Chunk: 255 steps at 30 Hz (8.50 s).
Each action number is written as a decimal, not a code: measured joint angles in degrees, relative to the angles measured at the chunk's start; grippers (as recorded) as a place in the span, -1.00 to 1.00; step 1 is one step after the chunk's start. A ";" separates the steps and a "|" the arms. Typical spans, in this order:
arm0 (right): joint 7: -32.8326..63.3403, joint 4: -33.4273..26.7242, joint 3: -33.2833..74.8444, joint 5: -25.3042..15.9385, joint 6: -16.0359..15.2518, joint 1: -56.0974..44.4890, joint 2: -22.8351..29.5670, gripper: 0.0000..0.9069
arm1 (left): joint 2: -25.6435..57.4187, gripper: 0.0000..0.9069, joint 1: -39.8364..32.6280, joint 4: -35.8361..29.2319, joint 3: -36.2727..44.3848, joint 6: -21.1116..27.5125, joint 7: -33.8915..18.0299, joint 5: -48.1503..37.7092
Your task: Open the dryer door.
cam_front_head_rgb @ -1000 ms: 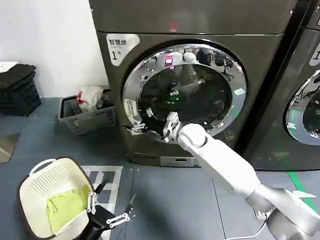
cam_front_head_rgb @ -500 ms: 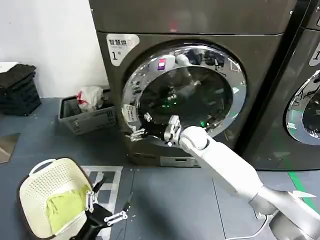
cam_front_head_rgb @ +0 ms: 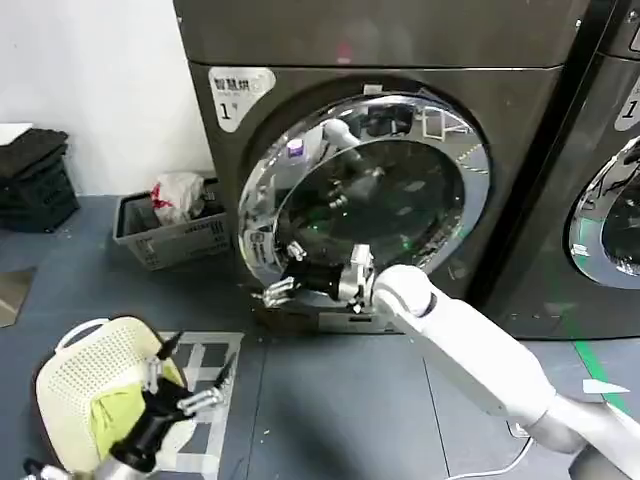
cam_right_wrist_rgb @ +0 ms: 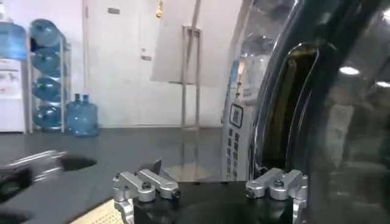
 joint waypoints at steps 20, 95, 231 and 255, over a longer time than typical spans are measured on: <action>-7.25 12.49 6.49 1.17 -0.02 -7.97 -8.89 1.00 | 9.51 1.00 -12.20 9.56 -2.04 4.65 1.19 -5.21; 35.03 30.40 114.03 -17.63 2.70 -92.69 27.85 1.00 | 8.12 1.00 -69.89 32.01 65.68 2.64 3.78 -6.65; 43.08 18.94 137.64 -12.29 -2.02 -88.22 32.90 1.00 | 28.24 1.00 -63.32 6.91 58.98 26.70 -8.92 -15.18; 45.00 18.56 133.61 -10.78 -6.56 -87.60 30.51 1.00 | 43.49 1.00 -27.81 -1.43 11.47 58.49 -45.96 -65.80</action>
